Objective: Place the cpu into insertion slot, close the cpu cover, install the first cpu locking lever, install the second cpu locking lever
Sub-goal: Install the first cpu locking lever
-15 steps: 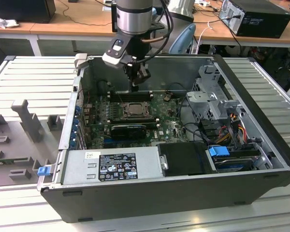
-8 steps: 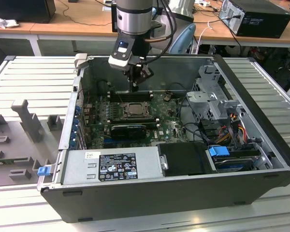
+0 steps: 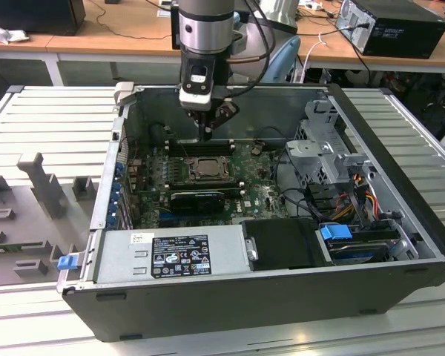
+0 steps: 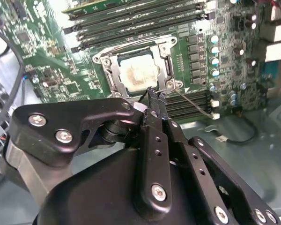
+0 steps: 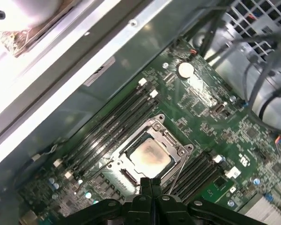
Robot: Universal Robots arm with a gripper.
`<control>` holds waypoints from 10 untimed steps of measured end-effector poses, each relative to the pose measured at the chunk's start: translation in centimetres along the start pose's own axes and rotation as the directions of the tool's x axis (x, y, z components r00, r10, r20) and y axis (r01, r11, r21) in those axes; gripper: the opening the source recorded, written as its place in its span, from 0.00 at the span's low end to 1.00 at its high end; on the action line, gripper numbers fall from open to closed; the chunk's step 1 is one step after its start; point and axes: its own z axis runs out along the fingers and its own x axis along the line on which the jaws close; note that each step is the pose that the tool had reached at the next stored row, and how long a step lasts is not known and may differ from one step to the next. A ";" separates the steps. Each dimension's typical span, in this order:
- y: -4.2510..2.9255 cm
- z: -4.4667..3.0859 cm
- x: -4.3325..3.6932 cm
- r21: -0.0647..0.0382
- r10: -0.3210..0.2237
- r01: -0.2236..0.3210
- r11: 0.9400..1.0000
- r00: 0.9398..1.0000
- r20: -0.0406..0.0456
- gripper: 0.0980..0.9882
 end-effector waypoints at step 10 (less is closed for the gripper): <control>-0.01 0.07 0.00 -0.004 -0.291 0.291 0.957 0.957 -0.006 0.01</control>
